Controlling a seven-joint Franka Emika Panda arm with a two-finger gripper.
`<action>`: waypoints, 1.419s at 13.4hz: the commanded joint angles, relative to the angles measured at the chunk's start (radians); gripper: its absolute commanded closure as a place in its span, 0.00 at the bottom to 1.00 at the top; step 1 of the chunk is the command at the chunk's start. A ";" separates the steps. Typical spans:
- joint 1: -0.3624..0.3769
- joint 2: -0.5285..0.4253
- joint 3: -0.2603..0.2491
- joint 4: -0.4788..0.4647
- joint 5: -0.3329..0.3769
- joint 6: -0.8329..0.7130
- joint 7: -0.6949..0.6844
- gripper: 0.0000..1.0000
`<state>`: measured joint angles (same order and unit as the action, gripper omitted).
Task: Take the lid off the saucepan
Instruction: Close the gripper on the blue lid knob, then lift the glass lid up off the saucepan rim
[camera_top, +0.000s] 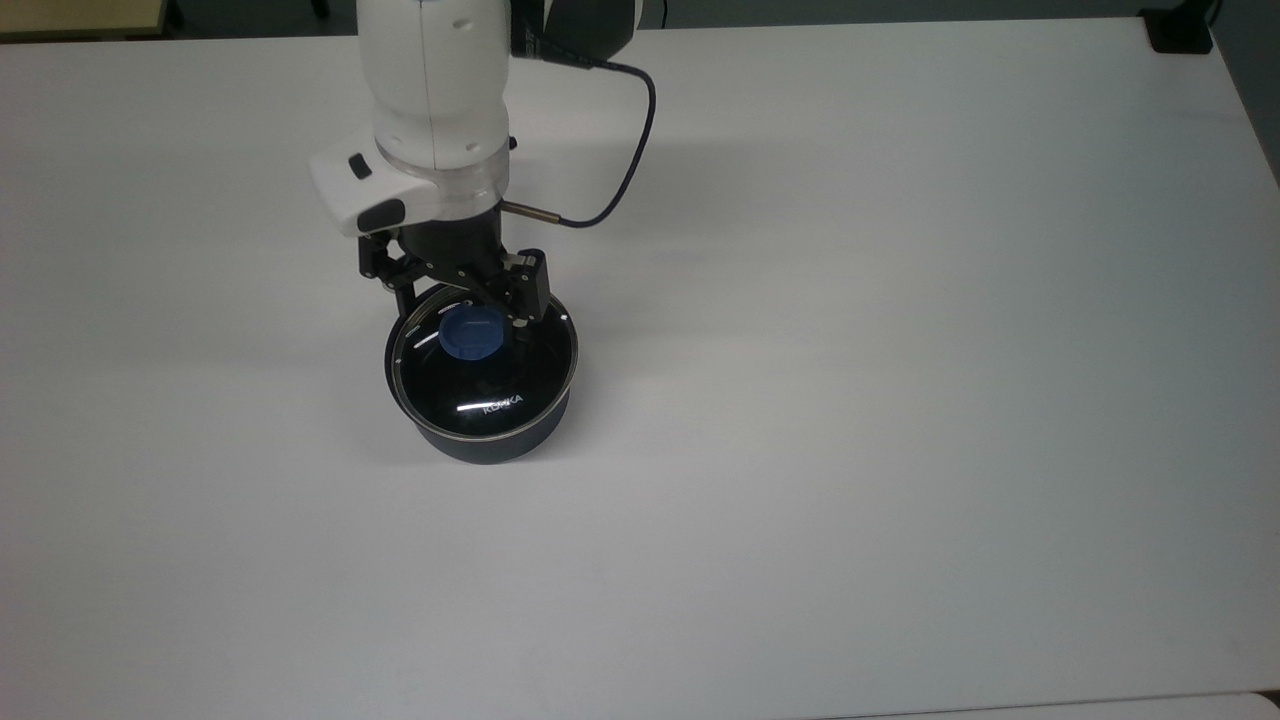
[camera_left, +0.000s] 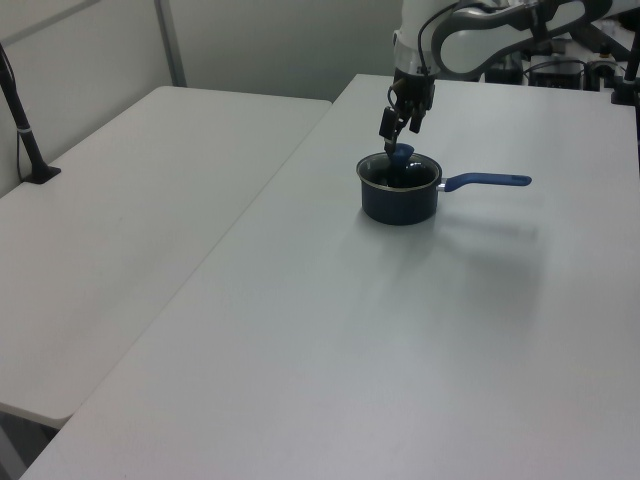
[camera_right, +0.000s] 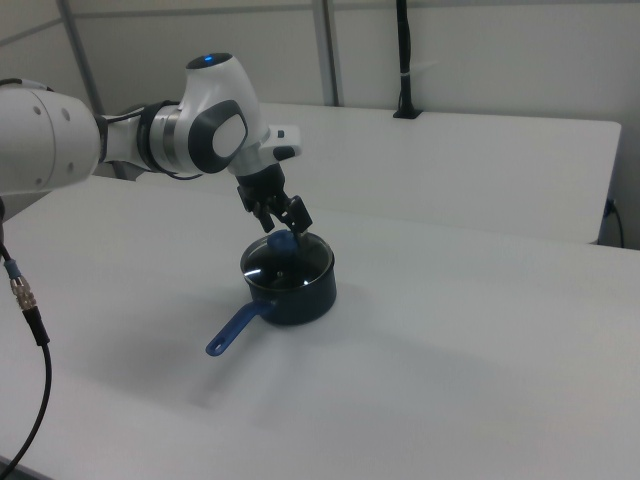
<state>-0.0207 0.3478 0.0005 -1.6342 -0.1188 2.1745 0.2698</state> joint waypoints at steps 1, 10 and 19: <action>0.022 0.031 0.009 0.017 -0.036 0.034 0.058 0.00; 0.022 0.033 0.009 0.017 -0.035 0.033 0.094 0.40; -0.050 -0.121 0.009 0.008 -0.036 -0.183 -0.105 0.44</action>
<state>-0.0308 0.3114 0.0085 -1.6097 -0.1420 2.0848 0.2780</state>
